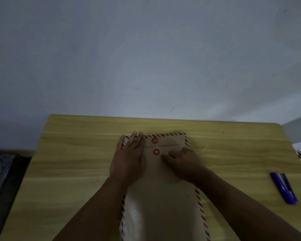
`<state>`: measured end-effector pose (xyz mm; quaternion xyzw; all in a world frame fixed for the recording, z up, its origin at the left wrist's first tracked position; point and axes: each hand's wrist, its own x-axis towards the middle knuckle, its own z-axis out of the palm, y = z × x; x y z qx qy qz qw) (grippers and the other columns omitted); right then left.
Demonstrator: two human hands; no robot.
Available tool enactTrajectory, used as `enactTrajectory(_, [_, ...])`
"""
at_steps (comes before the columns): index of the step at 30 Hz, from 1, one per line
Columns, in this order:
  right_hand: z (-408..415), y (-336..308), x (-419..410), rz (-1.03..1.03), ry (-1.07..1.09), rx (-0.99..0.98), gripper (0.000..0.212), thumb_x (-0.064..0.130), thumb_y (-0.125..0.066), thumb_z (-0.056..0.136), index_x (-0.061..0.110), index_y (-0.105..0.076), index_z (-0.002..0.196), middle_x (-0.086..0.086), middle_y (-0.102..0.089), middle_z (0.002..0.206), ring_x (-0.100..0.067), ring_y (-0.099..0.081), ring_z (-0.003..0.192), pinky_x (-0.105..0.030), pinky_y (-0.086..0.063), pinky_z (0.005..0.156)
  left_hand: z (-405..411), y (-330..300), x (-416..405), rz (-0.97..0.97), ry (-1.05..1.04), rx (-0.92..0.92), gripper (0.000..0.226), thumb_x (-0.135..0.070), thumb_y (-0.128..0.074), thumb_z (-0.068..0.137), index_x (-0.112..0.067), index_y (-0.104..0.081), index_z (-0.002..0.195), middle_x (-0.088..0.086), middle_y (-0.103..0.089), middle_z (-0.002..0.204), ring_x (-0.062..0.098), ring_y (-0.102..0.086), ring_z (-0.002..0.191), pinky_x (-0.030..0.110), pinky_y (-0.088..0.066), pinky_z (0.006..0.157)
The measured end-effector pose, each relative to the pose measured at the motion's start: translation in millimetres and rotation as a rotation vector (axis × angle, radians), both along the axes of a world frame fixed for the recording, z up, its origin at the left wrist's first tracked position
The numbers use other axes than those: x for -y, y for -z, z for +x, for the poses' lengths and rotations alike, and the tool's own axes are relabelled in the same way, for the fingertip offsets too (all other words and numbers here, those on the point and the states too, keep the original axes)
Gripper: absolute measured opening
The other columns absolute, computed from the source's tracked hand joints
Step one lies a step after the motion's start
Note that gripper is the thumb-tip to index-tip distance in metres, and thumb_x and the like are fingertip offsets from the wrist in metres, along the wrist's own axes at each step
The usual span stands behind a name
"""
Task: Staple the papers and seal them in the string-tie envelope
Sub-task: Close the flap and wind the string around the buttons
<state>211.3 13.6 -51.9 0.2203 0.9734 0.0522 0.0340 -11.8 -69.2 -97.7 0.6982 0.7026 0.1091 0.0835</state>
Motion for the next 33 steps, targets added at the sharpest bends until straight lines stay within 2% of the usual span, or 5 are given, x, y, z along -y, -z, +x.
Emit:
enactTrajectory(8, [-36,0,25,-0.13,0.091,0.034,0.017,0.031,-0.066,0.091,0.018,-0.066,0.102,-0.004,-0.069,0.09,-0.019,-0.058,0.058,-0.03,-0.036,0.056,0,2,0,0.012,0.01,-0.005,0.064,-0.035,-0.029,0.095,-0.014,-0.042,0.154,0.001,-0.029,0.167,0.019,-0.02,0.157,0.055,-0.019,0.125])
enactTrajectory(13, [-59,-12,8,-0.219,0.137,0.067,0.021,0.029,-0.047,0.103,0.016,-0.058,0.115,-0.006,-0.065,0.107,-0.024,-0.061,0.082,-0.034,-0.036,0.068,-2,4,2,0.006,0.016,-0.01,0.063,-0.035,-0.031,0.096,-0.015,-0.039,0.155,0.0,-0.025,0.169,0.018,-0.016,0.158,0.055,-0.017,0.126])
enactTrajectory(17, [-64,-15,-17,-0.166,0.153,0.067,0.014,0.023,-0.054,0.096,0.015,-0.062,0.103,-0.008,-0.068,0.099,-0.032,-0.067,0.08,-0.036,-0.037,0.061,-1,4,1,0.014,0.014,-0.004,0.063,-0.033,-0.032,0.095,-0.016,-0.039,0.155,-0.001,-0.025,0.169,0.018,-0.017,0.158,0.055,-0.017,0.126])
enactTrajectory(23, [-53,-24,-36,-0.234,0.387,-0.01,0.025,0.037,-0.046,0.101,0.021,-0.063,0.109,-0.002,-0.067,0.107,-0.028,-0.064,0.097,-0.035,-0.042,0.07,-2,8,1,0.033,0.019,-0.014,0.061,-0.032,-0.035,0.098,-0.017,-0.036,0.157,0.0,-0.022,0.169,0.019,-0.015,0.158,0.055,-0.018,0.125])
enactTrajectory(33, [-82,-20,-53,-0.38,0.666,-0.061,0.018,0.03,-0.06,0.089,0.019,-0.072,0.095,-0.004,-0.07,0.101,-0.026,-0.066,0.09,-0.04,-0.058,0.077,-2,9,1,0.05,0.023,-0.017,0.06,-0.032,-0.038,0.097,-0.015,-0.039,0.155,0.001,-0.026,0.168,0.02,-0.018,0.157,0.056,-0.022,0.124])
